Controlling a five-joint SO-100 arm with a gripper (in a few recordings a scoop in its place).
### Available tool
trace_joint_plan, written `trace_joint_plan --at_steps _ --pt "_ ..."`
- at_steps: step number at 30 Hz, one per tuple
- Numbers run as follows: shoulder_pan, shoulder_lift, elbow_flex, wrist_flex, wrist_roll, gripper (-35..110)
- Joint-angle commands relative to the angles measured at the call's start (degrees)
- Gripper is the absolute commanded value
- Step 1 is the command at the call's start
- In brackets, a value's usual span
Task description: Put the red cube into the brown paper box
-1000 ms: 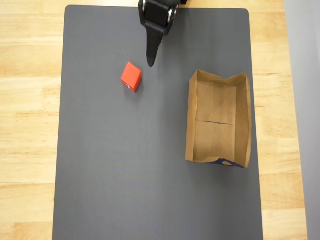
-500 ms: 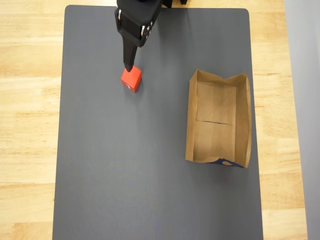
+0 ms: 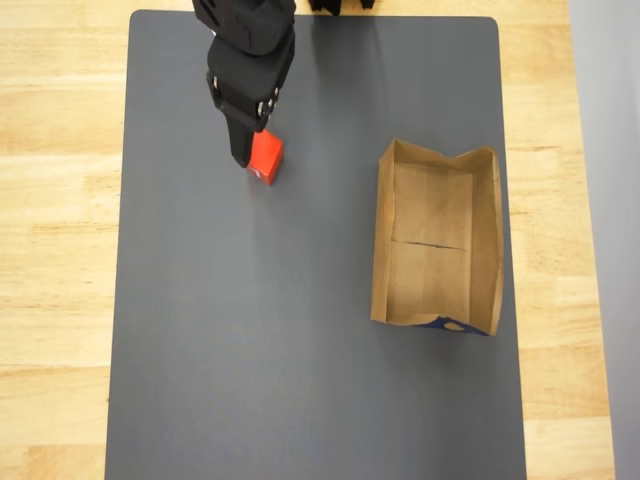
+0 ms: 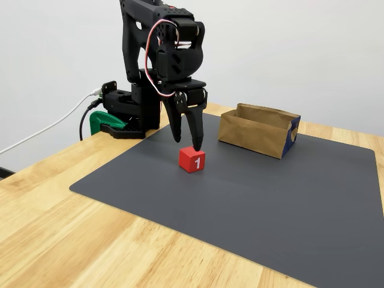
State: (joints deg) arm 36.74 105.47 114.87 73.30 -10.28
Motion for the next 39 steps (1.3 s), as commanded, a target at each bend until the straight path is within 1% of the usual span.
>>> trace_joint_plan --at_steps 1,9,12,18,22,24,26,30,36,39 --pt "0.3 -0.4 -1.8 0.2 -1.7 28" --pt "0.2 -5.3 -3.3 -2.5 -2.4 27" --pt "0.1 -8.3 -4.7 -4.5 -3.0 24" --pt "0.2 -12.7 -7.2 -5.7 -3.3 21" --pt "0.0 -12.8 -7.3 -5.5 -3.5 14" --pt "-0.1 -12.8 -7.3 -5.5 -3.6 5" --pt "0.0 -12.8 -7.3 -5.5 -3.3 0" --pt "0.2 -11.8 -6.9 -6.3 -3.2 0" --pt "-1.4 -5.8 -5.2 -12.0 -4.0 0" --pt "-3.3 0.5 -0.4 -18.7 -4.9 0"
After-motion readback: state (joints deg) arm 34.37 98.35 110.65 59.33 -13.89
